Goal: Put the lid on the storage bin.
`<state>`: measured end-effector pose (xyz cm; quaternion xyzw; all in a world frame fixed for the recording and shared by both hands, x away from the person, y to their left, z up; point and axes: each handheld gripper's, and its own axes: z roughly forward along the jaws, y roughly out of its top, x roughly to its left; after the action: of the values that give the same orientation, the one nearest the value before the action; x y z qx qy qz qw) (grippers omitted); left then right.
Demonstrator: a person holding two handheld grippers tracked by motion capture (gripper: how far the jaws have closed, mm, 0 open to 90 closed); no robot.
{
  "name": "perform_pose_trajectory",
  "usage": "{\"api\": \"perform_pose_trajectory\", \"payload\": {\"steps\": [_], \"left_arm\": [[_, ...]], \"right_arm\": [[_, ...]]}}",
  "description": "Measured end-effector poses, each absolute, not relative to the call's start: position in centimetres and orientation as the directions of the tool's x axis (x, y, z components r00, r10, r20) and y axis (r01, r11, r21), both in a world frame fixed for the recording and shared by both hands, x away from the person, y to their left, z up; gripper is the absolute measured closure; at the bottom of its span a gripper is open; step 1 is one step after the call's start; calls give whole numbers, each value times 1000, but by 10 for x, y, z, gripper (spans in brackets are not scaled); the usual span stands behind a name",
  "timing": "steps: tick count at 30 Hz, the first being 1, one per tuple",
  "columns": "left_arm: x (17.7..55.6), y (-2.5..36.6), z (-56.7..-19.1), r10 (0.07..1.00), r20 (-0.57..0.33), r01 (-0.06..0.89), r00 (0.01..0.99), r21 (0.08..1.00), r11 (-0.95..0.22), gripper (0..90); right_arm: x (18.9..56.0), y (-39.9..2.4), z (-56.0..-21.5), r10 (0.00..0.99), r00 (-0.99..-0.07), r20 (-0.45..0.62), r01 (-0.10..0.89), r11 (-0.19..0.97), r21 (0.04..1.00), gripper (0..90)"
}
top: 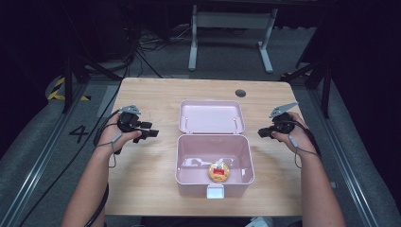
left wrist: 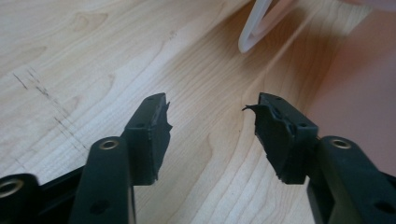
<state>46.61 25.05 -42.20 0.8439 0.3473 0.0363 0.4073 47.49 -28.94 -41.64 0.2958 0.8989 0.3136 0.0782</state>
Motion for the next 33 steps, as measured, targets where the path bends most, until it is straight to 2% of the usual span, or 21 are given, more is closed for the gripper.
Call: {"api": "perform_pose_trajectory", "payload": {"steps": [16,22,28,33], "left_arm": [[490,221,-379,614,-232,546,755,741,-392,400],[501,209,-376,609,-239,545,756,745,-385,397],[518,192,-378,608,-284,567,741,750,-341,357],[529,179,-381,604,-293,583,741,726,-364,358]], "right_arm": [[473,-294,-417,601,-798,38,495,620,609,746],[469,-300,-418,614,-789,32,502,613,610,723],[464,-305,-418,625,-780,33,509,603,615,703],[461,-310,-418,631,-775,36,512,593,621,697]]}}
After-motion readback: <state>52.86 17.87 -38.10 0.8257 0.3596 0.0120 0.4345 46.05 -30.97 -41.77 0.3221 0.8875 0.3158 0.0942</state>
